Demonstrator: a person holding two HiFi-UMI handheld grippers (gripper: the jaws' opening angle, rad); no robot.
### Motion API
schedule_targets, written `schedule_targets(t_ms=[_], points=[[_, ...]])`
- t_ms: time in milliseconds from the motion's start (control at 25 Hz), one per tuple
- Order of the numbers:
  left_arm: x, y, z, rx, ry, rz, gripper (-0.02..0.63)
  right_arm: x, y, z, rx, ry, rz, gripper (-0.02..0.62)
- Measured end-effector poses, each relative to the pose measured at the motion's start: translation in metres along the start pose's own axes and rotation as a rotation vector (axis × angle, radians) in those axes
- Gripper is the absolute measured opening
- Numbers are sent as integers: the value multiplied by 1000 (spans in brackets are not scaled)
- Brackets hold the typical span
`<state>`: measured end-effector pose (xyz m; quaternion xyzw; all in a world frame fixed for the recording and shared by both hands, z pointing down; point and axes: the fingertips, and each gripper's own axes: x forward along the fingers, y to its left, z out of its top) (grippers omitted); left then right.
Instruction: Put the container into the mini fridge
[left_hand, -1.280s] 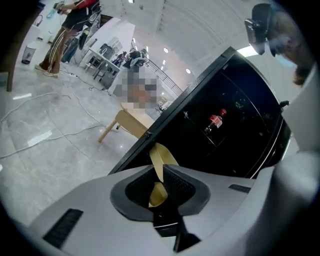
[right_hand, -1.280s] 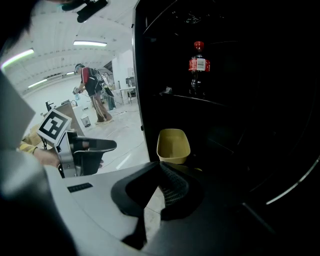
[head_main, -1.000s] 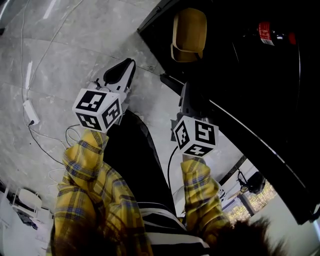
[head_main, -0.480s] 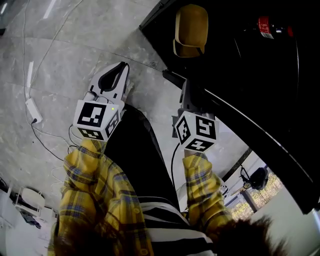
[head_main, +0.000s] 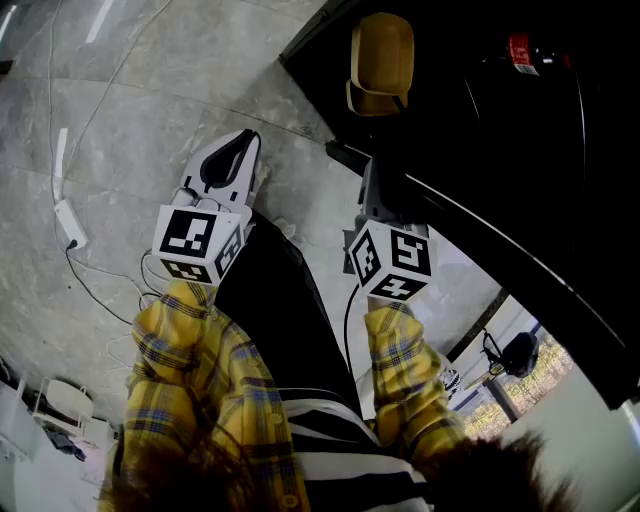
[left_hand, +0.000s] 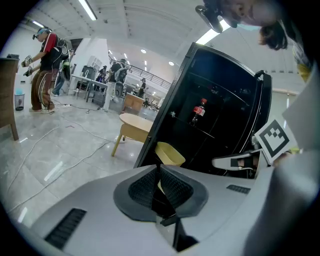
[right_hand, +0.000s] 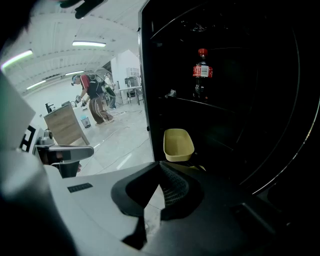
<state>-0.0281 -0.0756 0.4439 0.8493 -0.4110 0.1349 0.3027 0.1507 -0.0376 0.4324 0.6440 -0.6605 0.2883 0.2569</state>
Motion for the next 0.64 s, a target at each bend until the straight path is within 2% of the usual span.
schedule_targets(t_ms=[640], points=[[-16, -5, 27, 12, -6, 6, 34, -18, 8, 20, 6, -26, -2, 26]])
